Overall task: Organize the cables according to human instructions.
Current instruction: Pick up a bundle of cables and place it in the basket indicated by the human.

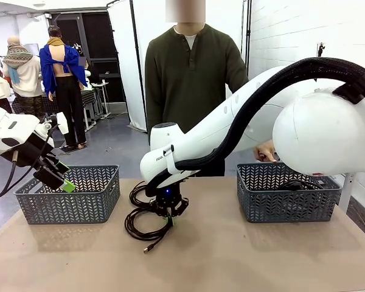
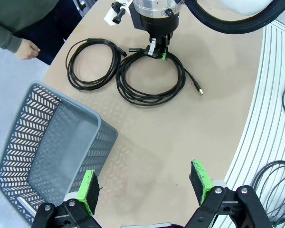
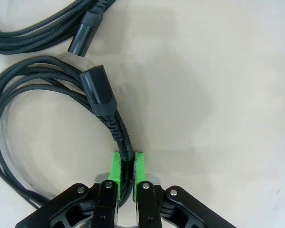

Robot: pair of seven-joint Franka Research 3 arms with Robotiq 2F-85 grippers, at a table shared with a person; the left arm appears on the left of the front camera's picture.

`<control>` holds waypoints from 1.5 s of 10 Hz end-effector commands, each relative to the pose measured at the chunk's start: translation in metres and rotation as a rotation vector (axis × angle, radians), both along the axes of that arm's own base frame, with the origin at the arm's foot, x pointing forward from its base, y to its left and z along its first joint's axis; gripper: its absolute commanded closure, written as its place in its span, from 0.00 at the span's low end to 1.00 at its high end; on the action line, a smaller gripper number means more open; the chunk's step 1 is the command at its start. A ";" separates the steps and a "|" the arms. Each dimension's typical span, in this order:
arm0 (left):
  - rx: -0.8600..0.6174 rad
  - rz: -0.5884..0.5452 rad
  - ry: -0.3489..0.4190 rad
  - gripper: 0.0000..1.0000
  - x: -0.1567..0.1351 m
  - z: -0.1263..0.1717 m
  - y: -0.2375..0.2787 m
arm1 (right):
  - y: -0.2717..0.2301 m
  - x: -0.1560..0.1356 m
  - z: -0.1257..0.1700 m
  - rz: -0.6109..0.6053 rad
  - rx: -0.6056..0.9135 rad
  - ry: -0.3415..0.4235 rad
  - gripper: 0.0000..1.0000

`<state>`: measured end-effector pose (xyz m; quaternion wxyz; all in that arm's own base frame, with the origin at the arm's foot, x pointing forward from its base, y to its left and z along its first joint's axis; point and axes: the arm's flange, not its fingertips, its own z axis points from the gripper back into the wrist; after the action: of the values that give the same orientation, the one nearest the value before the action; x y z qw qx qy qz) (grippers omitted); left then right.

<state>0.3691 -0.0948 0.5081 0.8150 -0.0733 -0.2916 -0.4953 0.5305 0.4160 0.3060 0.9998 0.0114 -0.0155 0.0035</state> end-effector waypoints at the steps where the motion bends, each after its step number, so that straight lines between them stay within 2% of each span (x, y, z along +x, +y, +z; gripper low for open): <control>1: -0.017 -0.013 0.003 0.00 0.001 -0.001 0.002 | 0.003 0.000 -0.002 0.010 0.014 0.017 1.00; 3: -0.017 -0.013 0.003 0.00 0.001 -0.001 0.002 | 0.000 -0.003 0.006 0.005 0.000 -0.003 1.00; 5: -0.017 -0.013 0.003 0.00 0.001 -0.001 0.002 | -0.005 -0.009 0.039 -0.014 -0.024 -0.024 1.00; 7: -0.017 -0.013 0.003 0.00 0.001 -0.001 0.002 | -0.015 -0.015 0.072 0.044 -0.064 -0.026 1.00; 9: -0.017 -0.013 0.003 0.00 0.001 -0.001 0.002 | -0.031 -0.012 0.103 0.223 -0.107 -0.035 1.00; 10: -0.017 -0.013 0.003 0.00 0.001 -0.001 0.002 | -0.039 -0.008 0.114 0.379 -0.101 -0.027 1.00; 13: -0.017 -0.013 0.003 0.00 0.001 -0.001 0.002 | -0.069 0.005 0.140 0.736 -0.049 -0.017 1.00; 15: -0.017 -0.013 0.003 0.00 0.001 -0.001 0.002 | -0.087 0.014 0.148 0.862 -0.045 -0.012 1.00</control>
<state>0.3691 -0.0948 0.5081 0.8150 -0.0733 -0.2916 -0.4953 0.5445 0.3388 0.4491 0.9170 -0.0167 -0.0287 0.3976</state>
